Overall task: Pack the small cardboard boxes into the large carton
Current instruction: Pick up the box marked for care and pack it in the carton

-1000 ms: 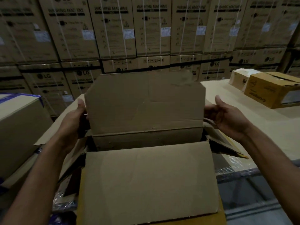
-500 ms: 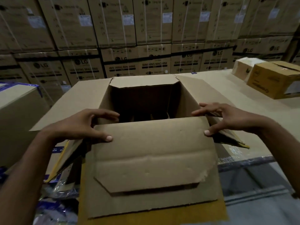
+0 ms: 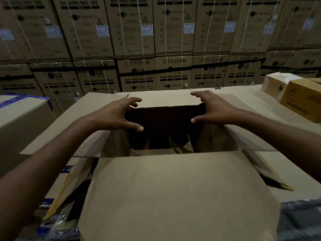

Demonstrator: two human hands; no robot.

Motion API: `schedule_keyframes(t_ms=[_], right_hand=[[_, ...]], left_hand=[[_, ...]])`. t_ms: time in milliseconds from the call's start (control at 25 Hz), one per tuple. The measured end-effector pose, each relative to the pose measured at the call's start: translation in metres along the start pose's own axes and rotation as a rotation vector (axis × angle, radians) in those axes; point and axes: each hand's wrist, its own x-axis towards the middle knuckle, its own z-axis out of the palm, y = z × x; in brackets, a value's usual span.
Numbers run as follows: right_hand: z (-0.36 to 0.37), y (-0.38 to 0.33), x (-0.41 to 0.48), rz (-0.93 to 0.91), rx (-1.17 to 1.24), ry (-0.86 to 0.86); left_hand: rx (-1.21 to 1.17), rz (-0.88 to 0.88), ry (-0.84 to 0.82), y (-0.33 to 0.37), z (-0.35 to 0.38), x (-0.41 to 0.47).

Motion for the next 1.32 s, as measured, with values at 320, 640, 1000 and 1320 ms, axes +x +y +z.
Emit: schedule_keyframes(t_ms=[320,640,1000,1320], right_hand=[[0.042,0.033,0.101,-0.208,-0.268,0.045],[0.030,0.075,0.156,-0.439,-0.085,0.837],[0.060,0.084,0.196,-0.443,-0.630,0.654],[0.091,0.087,0.225,-0.087,-0.281,-0.019]], left_hand=[[0.418,-0.019,0.155,-0.046,0.021,0.097],[0.073,0.125,0.860,-0.066,0.009,0.152],[0.555,0.238,0.854,-0.101,0.021,0.202],[0.514,-0.235,0.214,-0.110,0.040,0.223]])
